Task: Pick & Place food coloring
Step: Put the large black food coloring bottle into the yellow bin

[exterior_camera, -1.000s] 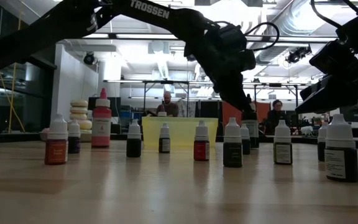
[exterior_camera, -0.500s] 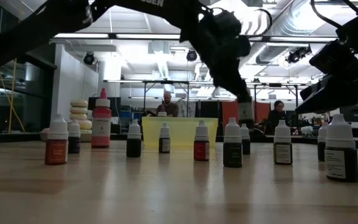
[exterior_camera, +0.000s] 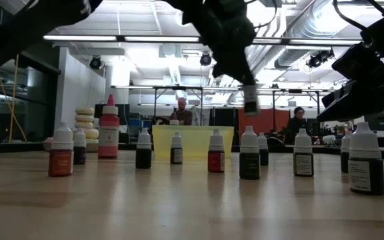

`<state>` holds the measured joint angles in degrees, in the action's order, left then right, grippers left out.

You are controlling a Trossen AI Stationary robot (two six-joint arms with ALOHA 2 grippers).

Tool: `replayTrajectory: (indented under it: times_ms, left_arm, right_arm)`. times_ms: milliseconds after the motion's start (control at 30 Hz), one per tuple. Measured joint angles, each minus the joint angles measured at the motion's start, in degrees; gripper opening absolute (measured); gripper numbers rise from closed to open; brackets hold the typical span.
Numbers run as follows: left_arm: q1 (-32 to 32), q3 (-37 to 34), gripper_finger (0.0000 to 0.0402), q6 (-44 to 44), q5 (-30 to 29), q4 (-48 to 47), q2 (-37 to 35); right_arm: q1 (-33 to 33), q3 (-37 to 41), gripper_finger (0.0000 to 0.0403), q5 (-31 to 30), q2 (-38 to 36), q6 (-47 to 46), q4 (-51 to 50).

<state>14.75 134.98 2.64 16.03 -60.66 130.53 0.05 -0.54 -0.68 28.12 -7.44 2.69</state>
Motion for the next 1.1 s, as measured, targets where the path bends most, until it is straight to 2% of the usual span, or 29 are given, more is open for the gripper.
replayTrajectory:
  times_ms: [467, 767, 1100]
  left_arm:
    - [3.3, 0.0, 0.0107, -3.1, 0.7, -12.3, -3.0]
    - [7.3, 0.0, 0.0107, -0.4, 1.9, -16.1, -4.9]
    - [13.3, -0.8, 0.0107, -1.3, 1.1, -14.9, -4.9]
  right_arm:
    - [0.0, 0.0, 0.0000, 0.0, 0.0, 0.0, 0.1]
    - [0.0, 0.0, 0.0000, 0.0, 0.0, 0.0, 0.1]
    - [0.0, 0.0, 0.0000, 0.0, 0.0, 0.0, 0.1]
